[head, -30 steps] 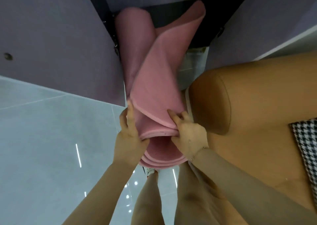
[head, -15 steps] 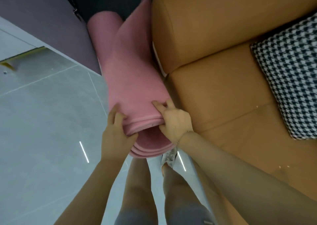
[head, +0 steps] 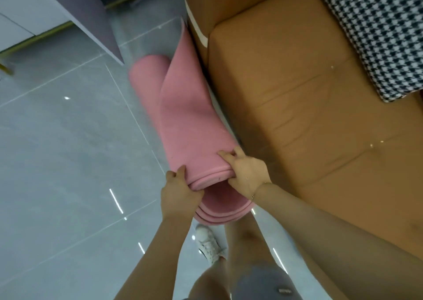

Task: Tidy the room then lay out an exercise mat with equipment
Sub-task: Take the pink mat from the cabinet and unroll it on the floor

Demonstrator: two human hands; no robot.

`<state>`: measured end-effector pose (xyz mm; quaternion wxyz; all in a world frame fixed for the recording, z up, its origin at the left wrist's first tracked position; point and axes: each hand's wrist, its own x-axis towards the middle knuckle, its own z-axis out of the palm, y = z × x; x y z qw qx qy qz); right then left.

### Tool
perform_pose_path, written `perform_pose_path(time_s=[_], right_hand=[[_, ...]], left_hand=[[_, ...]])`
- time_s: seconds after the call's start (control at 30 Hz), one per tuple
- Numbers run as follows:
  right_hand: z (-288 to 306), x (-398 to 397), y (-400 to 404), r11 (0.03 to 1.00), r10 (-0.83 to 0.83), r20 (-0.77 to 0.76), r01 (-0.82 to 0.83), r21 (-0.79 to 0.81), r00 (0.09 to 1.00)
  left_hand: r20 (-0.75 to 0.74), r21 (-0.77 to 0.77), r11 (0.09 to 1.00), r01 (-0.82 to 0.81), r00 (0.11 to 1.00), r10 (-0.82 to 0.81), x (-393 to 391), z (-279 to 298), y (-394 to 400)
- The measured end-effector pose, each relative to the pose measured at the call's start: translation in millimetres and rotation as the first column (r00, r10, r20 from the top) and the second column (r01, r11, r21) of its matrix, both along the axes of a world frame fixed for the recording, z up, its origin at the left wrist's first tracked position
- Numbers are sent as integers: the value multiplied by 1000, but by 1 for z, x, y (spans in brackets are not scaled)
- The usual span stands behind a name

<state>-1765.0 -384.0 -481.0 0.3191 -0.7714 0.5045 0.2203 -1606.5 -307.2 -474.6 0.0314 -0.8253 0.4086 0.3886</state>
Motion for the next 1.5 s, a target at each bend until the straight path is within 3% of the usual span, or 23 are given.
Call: perform_pose_path(time_s=[0.37, 0.73, 1.0, 1.3, 1.4, 1.5], right_hand=[[-12, -24, 164, 999, -39, -40, 40, 1, 998], [-40, -126, 247, 999, -27, -42, 26, -41, 999], [-139, -204, 315, 999, -47, -109, 47, -2, 993], [-257, -233, 384, 996, -37, -92, 45, 83, 995], [-274, -237, 400, 962, -151, -79, 165, 216, 985], [-270, -242, 404, 862, -358, -89, 366, 350, 929]], left_hand=[[-51, -25, 998, -57, 997, 56, -27, -10, 157], [-129, 19, 988, -153, 980, 155, -135, -48, 250], [-109, 20, 999, 29, 994, -26, -212, -138, 307], [-72, -15, 1000, 7, 997, -8, -250, -250, 396], [-135, 32, 999, 41, 990, -36, -249, -269, 419], [-250, 151, 987, 59, 968, -20, -243, -264, 415]])
